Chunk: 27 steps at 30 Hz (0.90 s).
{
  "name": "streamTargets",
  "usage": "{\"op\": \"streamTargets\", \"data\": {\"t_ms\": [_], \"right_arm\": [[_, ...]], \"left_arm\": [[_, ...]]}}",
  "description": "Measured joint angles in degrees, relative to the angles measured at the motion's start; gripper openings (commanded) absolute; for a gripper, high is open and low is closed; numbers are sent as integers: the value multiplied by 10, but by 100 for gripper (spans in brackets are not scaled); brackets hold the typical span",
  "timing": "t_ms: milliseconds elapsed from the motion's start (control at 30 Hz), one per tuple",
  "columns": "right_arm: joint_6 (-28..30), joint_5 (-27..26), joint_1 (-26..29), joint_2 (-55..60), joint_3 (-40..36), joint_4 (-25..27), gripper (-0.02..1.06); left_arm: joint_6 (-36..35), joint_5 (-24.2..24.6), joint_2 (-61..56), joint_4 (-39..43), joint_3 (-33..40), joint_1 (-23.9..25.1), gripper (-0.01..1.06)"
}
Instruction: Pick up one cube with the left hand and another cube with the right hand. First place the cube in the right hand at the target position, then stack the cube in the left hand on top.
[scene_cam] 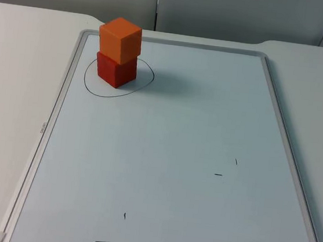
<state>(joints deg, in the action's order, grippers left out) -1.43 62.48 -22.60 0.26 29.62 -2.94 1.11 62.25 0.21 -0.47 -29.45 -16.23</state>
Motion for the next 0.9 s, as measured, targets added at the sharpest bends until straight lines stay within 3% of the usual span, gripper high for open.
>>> {"op": "streamTargets", "data": {"t_ms": [233,367,900], "right_arm": [[0,-1,135,0,0,0,105],[0,-1,180,0,0,0,105],[0,-1,187,0,0,0,105]], "left_arm": [[0,0,0,0,0,0,105],[0,0,0,0,0,0,105],[0,0,0,0,0,0,105]]}}
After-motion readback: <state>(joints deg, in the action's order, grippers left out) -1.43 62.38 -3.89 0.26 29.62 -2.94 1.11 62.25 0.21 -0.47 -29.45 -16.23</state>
